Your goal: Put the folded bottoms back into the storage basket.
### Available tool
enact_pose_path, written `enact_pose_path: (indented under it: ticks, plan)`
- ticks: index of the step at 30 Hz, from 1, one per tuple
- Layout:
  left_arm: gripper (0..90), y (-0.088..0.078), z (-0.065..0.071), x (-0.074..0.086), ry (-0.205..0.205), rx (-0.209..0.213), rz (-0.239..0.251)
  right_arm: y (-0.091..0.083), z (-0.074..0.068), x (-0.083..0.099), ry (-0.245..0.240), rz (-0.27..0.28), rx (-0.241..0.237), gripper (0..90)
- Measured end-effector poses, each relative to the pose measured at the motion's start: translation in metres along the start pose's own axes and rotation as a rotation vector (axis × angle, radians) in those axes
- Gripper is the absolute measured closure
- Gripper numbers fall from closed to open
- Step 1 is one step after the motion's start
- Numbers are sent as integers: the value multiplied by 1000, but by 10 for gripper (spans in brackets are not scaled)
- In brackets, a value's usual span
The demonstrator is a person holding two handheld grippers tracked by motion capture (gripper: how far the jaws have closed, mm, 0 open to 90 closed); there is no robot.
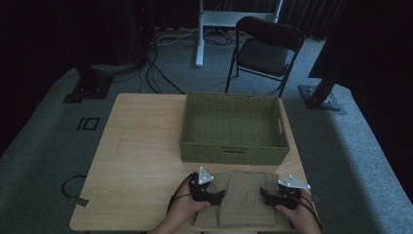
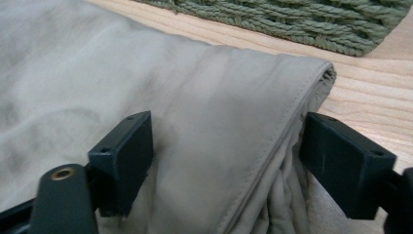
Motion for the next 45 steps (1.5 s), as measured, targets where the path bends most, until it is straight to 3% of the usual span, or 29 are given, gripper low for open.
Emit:
enact_pose_path:
  ticks: [2,3,4,5,7,10,15,19,29,35,45]
  plan:
    - [262,1,1,-1,76,-3,-3,-1,-2,-1,-6,-3,-10,332]
    - [389,1,2,-1,84,13,4,-2,-4,-2,-11,-1,-30,442]
    - [505,1,2,-2,80,55,10,-2,-6,-3,-11,-4,-40,505]
    - [668,2,2,-2,50,73,13,-2,-8,-4,-9,-9,-48,582]
    - [795,2,5,-2,51,83,14,-1,-13,-5,2,-19,-75,725]
    - [818,2,5,-2,49,86,16,-1,-15,-9,-9,-37,-68,771]
    - [821,-7,1,-9,-5,118,19,-3,-16,-19,-5,-47,-82,800]
    - [823,-18,0,-20,-21,134,49,-8,-17,-31,31,-15,-108,803]
    - [825,-45,-12,-51,-52,141,137,-24,-24,-63,64,79,-179,804]
    - [825,-58,-14,-71,-34,151,179,-32,-25,-81,63,126,-194,804]
    - [825,-76,-28,-116,-1,141,259,-44,-22,-129,58,231,-224,806]
Point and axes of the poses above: each handheld gripper's, and its own axes: y roughly forward along the jaws, x roughly out of its underside, z roughly to its right, the point moved 2 cm from there along y, roughly forward along the jaws, and after that the axes turned 13 degrees about z, right-handed, at the moved point
